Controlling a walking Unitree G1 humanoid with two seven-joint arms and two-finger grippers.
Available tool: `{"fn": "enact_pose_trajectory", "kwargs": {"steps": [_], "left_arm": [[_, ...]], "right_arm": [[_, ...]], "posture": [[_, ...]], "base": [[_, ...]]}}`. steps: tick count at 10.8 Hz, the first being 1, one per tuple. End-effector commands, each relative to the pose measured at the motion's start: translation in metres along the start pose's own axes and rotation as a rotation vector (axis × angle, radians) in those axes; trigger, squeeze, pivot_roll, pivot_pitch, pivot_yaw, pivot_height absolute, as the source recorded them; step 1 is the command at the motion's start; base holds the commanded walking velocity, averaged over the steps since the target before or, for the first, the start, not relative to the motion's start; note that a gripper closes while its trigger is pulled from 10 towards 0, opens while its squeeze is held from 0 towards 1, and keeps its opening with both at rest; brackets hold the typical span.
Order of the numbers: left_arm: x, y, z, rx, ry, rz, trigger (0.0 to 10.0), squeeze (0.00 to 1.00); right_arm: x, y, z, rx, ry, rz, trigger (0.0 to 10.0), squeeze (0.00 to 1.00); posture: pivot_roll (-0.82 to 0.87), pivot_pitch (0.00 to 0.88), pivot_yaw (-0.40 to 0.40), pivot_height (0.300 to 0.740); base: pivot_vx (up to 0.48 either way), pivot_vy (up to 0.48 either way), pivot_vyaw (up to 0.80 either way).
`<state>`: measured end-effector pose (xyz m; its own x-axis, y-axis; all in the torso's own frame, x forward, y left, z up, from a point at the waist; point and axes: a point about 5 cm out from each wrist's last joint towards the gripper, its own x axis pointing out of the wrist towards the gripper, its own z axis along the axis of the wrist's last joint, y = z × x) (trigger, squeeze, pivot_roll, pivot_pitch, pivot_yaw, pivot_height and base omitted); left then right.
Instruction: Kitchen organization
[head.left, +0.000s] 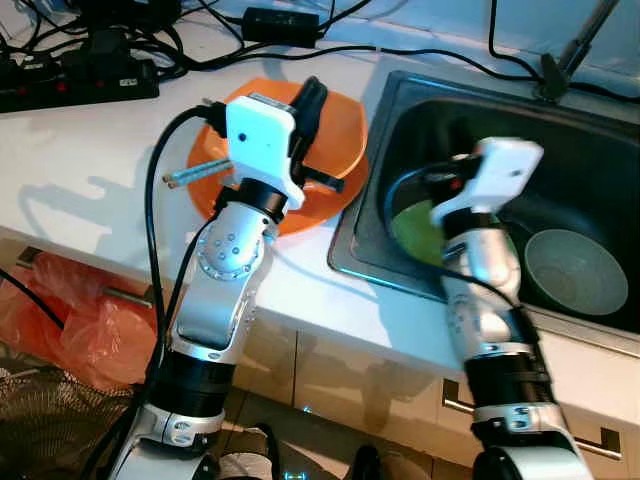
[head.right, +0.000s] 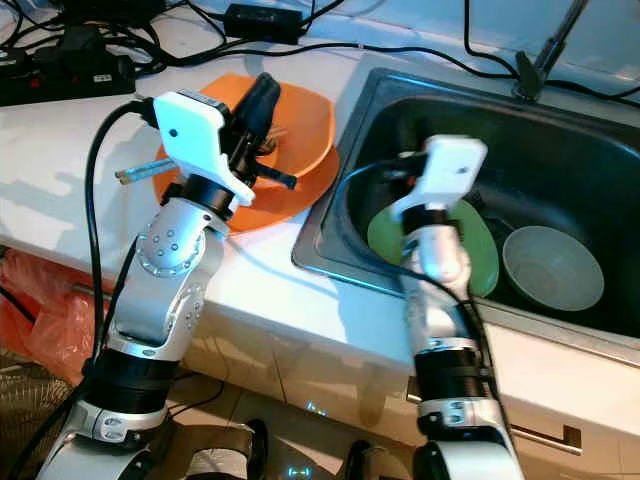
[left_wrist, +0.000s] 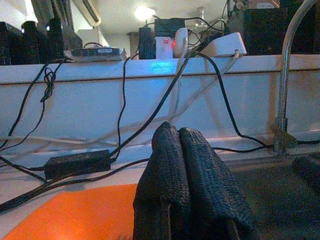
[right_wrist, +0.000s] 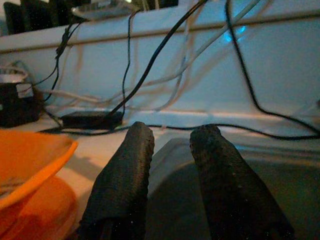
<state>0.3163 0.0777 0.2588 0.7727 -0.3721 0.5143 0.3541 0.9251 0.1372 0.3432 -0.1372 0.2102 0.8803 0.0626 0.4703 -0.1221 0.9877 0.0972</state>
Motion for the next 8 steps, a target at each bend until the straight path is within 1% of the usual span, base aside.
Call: {"fn": "enact_pose_trajectory", "kwargs": {"steps": [1, 4, 6, 8], "left_arm": [[0.001, -0.001, 0.001, 0.003, -0.01, 0.005, 10.0, 0.0], [0.005, 0.0, 0.011, 0.013, -0.067, -0.001, 10.0, 0.0], [0.006, 0.0, 0.012, 0.012, -0.072, -0.002, 10.0, 0.0], [0.003, 0.004, 0.009, 0.02, -0.062, 0.019, 10.0, 0.0]], "right_arm": [[0.002, -0.005, 0.009, -0.008, -0.034, -0.014, 10.0, 0.0], [0.006, -0.008, 0.019, -0.026, -0.069, -0.014, 10.0, 0.0], [0.009, -0.006, 0.029, -0.031, -0.102, -0.004, 10.0, 0.0], [0.007, -0.009, 0.034, -0.046, -0.118, -0.006, 10.0, 0.0]], "posture": [[0.22, 0.158, -0.016, 0.74], [0.21, 0.149, -0.012, 0.74], [0.2, 0.14, -0.009, 0.74], [0.19, 0.125, -0.004, 0.74]], "base": [[0.0, 0.0, 0.0], [0.0, 0.0, 0.0], [0.0, 0.0, 0.0], [0.0, 0.0, 0.0]]}}
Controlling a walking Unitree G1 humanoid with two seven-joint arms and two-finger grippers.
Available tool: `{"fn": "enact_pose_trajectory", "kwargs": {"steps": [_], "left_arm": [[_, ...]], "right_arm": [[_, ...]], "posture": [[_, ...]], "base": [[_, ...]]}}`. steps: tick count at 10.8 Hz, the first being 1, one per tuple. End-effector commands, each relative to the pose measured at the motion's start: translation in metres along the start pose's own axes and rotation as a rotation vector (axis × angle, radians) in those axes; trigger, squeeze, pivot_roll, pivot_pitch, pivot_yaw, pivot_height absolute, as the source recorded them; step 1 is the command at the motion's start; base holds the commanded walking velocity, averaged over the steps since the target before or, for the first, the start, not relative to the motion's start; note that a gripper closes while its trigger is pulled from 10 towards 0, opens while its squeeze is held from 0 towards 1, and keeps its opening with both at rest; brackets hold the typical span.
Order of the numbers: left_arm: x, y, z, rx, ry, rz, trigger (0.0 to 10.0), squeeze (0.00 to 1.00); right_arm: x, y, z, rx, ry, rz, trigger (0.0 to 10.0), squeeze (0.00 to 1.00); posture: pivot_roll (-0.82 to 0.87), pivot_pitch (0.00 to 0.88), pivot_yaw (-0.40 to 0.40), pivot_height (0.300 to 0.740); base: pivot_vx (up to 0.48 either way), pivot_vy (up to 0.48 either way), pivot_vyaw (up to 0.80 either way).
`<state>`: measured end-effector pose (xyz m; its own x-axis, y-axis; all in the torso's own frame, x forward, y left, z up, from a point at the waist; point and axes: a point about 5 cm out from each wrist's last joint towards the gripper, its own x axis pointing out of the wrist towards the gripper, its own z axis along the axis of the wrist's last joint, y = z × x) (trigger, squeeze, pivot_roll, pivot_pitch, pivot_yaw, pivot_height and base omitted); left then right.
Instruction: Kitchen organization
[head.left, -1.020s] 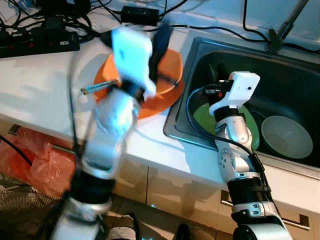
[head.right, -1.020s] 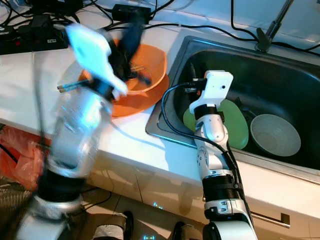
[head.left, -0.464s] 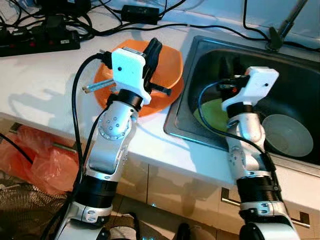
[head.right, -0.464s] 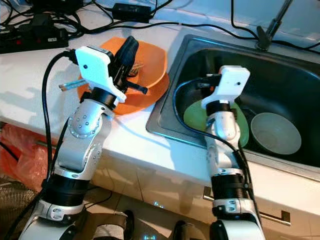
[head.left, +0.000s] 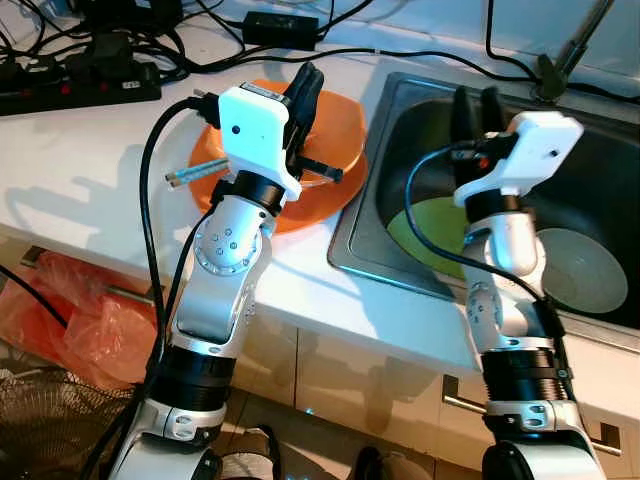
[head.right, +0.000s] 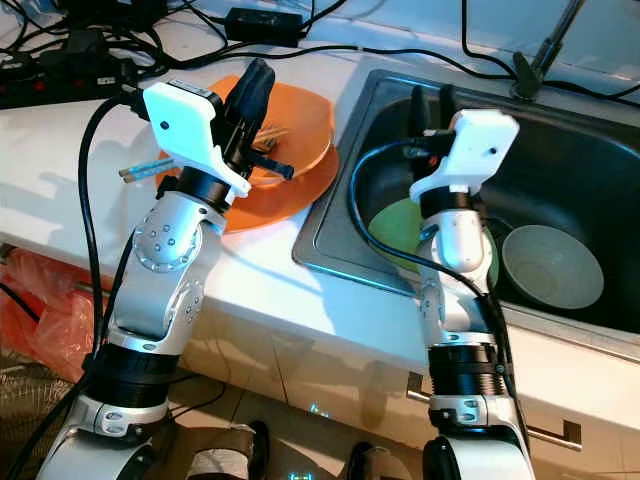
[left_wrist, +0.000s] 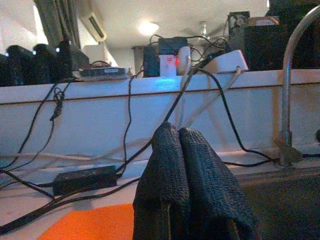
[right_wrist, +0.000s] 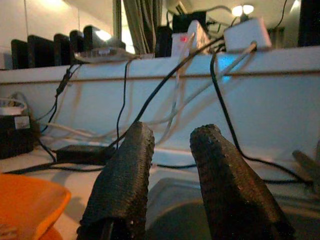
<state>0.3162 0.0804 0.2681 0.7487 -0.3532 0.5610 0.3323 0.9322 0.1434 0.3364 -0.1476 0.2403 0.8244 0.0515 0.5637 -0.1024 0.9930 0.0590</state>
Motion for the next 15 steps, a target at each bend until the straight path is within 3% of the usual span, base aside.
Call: {"fn": "enact_pose_trajectory", "kwargs": {"steps": [1, 7, 15], "left_arm": [[-0.004, 0.003, -0.002, 0.009, 0.004, 0.023, 10.0, 0.0], [-0.008, 0.011, -0.005, 0.032, 0.026, 0.074, 10.0, 0.0], [-0.008, 0.014, -0.002, 0.034, 0.02, 0.098, 10.0, 0.0]], "right_arm": [[-0.001, -0.003, 0.005, -0.013, -0.011, -0.004, 10.0, 0.0], [-0.005, 0.005, 0.003, -0.01, 0.016, 0.006, 10.0, 0.0], [-0.007, 0.0, -0.001, -0.016, 0.04, -0.018, 10.0, 0.0]], "posture": [[0.19, 0.121, -0.001, 0.74], [0.19, 0.141, -0.008, 0.74], [0.2, 0.175, -0.009, 0.74]], "base": [[0.0, 0.0, 0.0], [0.0, 0.0, 0.0], [0.0, 0.0, 0.0]]}}
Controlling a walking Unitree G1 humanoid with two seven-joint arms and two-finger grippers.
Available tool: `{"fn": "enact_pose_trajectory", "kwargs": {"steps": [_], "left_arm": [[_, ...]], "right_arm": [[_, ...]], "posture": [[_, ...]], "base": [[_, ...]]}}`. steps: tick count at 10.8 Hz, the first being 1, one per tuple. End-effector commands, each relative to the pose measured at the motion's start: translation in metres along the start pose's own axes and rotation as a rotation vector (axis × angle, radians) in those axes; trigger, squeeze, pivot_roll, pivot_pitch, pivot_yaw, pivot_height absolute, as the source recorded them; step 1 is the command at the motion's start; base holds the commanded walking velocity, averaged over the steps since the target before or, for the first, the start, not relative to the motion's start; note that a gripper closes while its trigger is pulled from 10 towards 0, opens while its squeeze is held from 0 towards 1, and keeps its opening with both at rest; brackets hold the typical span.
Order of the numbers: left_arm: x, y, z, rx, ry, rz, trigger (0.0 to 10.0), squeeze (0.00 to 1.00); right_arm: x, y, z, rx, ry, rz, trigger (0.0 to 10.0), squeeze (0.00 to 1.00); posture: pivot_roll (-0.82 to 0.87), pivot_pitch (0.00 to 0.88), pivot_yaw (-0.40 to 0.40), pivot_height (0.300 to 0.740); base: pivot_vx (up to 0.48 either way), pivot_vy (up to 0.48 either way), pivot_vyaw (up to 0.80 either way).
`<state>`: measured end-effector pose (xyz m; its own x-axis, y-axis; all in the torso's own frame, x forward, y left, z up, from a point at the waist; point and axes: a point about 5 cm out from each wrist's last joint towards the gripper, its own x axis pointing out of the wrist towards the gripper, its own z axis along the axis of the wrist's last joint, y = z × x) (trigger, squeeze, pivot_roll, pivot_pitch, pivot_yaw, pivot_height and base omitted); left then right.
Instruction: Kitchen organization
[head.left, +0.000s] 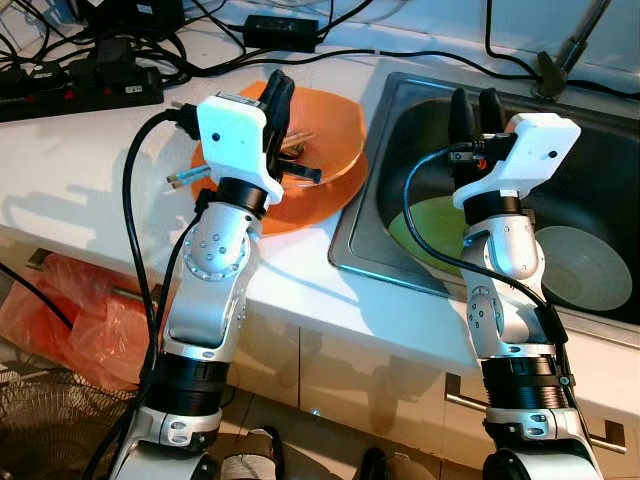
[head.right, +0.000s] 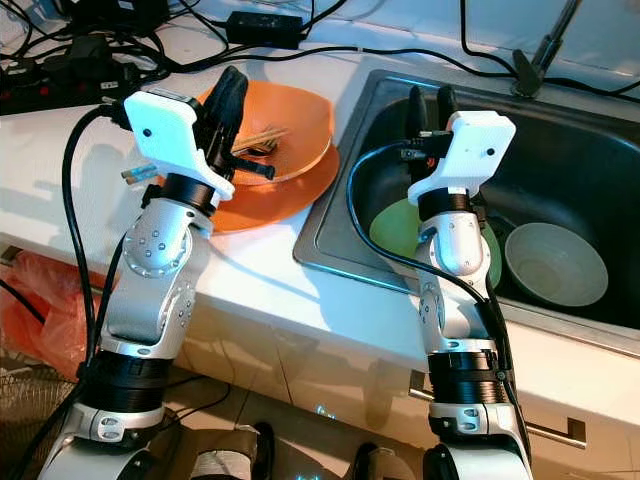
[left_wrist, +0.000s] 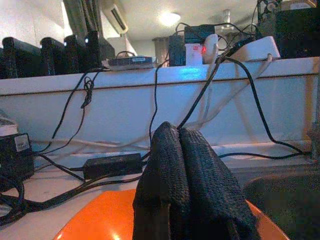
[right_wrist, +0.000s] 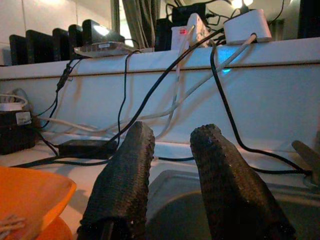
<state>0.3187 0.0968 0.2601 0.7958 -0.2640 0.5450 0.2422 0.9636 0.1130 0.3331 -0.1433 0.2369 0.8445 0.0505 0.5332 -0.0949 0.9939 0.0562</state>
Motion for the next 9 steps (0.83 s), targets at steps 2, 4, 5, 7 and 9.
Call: {"fn": "enact_pose_trajectory", "kwargs": {"steps": [2, 4, 5, 7, 9], "left_arm": [[0.0007, -0.0004, 0.0046, 0.001, -0.016, 0.004, 10.0, 0.0], [0.0008, 0.0003, 0.0052, 0.0, -0.02, 0.009, 10.0, 0.0], [0.0008, 0.0002, 0.0053, -0.001, -0.02, 0.01, 10.0, 0.0], [0.0014, 0.0, 0.006, -0.001, -0.026, 0.011, 10.0, 0.0], [0.0019, -0.0006, 0.0074, -0.004, -0.034, 0.009, 10.0, 0.0]], "right_arm": [[-0.0025, -0.0047, 0.0005, -0.008, 0.004, -0.015, 10.0, 0.0], [-0.0027, -0.0055, 0.0006, -0.009, 0.005, -0.017, 10.0, 0.0], [-0.0027, -0.0059, 0.0007, -0.01, 0.005, -0.018, 10.0, 0.0], [-0.0023, -0.0066, 0.0007, -0.012, 0.005, -0.018, 10.0, 0.0], [-0.0014, -0.0061, 0.0016, -0.011, 0.002, -0.016, 10.0, 0.0]], "posture": [[0.2, 0.173, -0.012, 0.74], [0.2, 0.173, -0.014, 0.74], [0.2, 0.173, -0.015, 0.74], [0.2, 0.172, -0.018, 0.74], [0.2, 0.17, -0.017, 0.74]], "base": [[0.0, 0.0, 0.0], [0.0, 0.0, 0.0], [0.0, 0.0, 0.0], [0.0, 0.0, 0.0], [0.0, 0.0, 0.0]]}}
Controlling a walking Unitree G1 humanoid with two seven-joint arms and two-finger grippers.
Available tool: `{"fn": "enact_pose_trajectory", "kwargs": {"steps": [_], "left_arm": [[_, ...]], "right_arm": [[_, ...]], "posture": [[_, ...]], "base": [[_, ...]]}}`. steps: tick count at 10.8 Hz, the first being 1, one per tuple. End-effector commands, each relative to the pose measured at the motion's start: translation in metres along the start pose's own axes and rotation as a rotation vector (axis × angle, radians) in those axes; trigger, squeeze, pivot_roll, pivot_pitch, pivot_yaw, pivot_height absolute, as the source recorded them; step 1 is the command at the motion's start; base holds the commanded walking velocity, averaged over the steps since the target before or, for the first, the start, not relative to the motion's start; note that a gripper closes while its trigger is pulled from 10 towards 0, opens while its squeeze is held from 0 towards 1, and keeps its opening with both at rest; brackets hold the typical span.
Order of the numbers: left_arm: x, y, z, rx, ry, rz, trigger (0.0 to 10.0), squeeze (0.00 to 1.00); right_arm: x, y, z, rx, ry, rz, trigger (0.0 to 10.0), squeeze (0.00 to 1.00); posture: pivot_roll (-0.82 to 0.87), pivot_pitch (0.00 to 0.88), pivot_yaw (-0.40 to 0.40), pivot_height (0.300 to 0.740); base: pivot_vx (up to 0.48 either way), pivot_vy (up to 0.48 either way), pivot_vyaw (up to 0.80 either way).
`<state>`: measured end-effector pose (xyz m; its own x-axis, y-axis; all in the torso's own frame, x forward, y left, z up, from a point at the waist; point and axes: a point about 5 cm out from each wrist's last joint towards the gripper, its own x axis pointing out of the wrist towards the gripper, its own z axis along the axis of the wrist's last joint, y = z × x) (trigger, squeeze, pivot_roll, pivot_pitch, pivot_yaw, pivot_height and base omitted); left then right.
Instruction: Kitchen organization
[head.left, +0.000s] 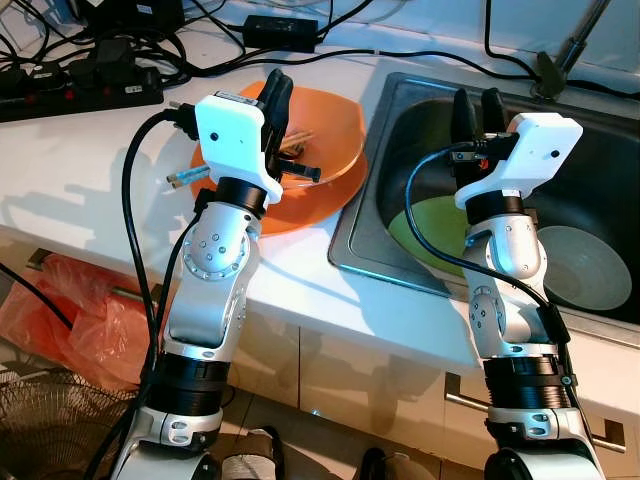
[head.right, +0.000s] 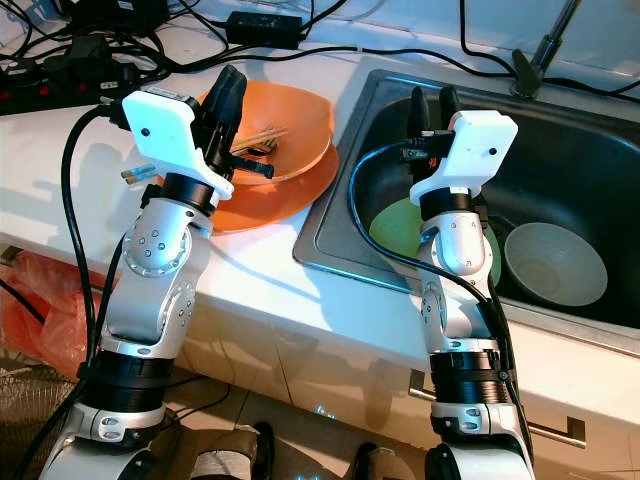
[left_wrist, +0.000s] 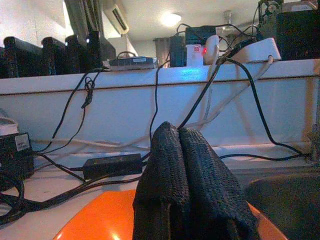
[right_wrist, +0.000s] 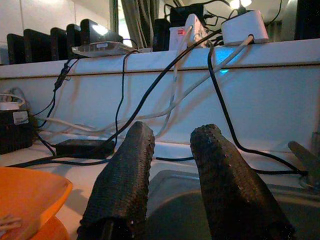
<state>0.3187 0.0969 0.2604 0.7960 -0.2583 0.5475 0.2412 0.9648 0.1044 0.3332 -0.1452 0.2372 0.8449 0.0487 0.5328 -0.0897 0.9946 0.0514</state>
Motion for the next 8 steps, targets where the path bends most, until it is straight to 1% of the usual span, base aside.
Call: {"fn": "enact_pose_trajectory", "kwargs": {"steps": [1, 2, 8], "left_arm": [[0.0018, -0.001, 0.0073, 0.0, -0.033, 0.003, 10.0, 0.0], [0.0016, -0.0011, 0.0073, -0.001, -0.033, 0.003, 10.0, 0.0], [0.0024, -0.0028, 0.0085, -0.005, -0.041, -0.003, 10.0, 0.0]], "right_arm": [[-0.0017, -0.0037, 0.0006, -0.003, 0.003, -0.012, 10.0, 0.0], [-0.0018, -0.0035, 0.0005, -0.001, 0.004, -0.012, 10.0, 0.0], [-0.003, -0.0032, -0.0003, 0.001, 0.005, -0.015, 10.0, 0.0]], "posture": [[0.2, 0.169, -0.017, 0.74], [0.2, 0.17, -0.017, 0.74], [0.19, 0.162, -0.014, 0.74]], "base": [[0.0, 0.0, 0.0], [0.0, 0.0, 0.0], [-0.279, 0.0, 0.0]]}}
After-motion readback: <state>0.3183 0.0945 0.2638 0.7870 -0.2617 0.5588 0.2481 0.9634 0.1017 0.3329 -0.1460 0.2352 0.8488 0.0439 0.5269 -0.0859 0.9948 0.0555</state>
